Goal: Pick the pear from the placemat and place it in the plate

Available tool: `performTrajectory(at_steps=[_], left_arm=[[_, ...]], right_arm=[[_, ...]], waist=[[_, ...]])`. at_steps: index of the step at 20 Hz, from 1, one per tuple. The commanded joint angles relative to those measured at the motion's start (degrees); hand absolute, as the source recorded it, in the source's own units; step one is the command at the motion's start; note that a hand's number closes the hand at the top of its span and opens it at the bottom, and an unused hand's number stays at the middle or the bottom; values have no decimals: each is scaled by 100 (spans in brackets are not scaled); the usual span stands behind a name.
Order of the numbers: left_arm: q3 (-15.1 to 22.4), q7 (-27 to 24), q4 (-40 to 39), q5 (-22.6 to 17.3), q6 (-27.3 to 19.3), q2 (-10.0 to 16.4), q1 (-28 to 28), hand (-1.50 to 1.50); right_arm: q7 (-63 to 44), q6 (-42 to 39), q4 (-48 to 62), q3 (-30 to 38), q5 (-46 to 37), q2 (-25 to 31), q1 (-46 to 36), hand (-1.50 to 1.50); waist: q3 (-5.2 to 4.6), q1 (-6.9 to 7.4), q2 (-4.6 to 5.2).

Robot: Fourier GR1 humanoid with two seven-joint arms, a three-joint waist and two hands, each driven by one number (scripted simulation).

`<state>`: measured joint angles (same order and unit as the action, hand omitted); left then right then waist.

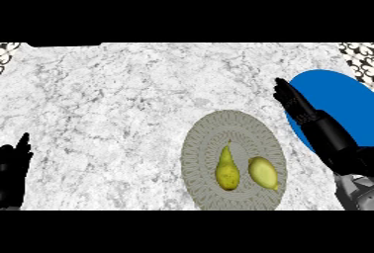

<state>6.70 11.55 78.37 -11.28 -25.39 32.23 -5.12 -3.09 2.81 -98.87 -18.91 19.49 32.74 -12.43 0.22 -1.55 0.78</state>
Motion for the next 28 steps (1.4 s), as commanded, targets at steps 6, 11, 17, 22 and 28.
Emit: performTrajectory(at_steps=[6,11,17,22,28], left_arm=[[705,-317,428,42,271,-967,884,0],[727,-316,455,-155,405,-1096,661,0],[965,-193,642,4,238,-1297,645,0],[918,-285,358,150,309,-1377,839,0],[1039,-102,244,281,212,-1600,1073,0]], right_arm=[[-357,-785,600,240,2302,-1413,-199,150],[458,706,528,-765,-2430,176,-102,150],[1946,-20,1276,105,750,-1849,1118,-150],[2757,-1308,2055,-236,-346,-879,644,-150],[2160,-636,2130,-666,-1864,-465,24,-150]], waist=[[-12,143,12],[-32,60,-97],[26,121,-27],[-18,181,-64],[-25,170,-71]])
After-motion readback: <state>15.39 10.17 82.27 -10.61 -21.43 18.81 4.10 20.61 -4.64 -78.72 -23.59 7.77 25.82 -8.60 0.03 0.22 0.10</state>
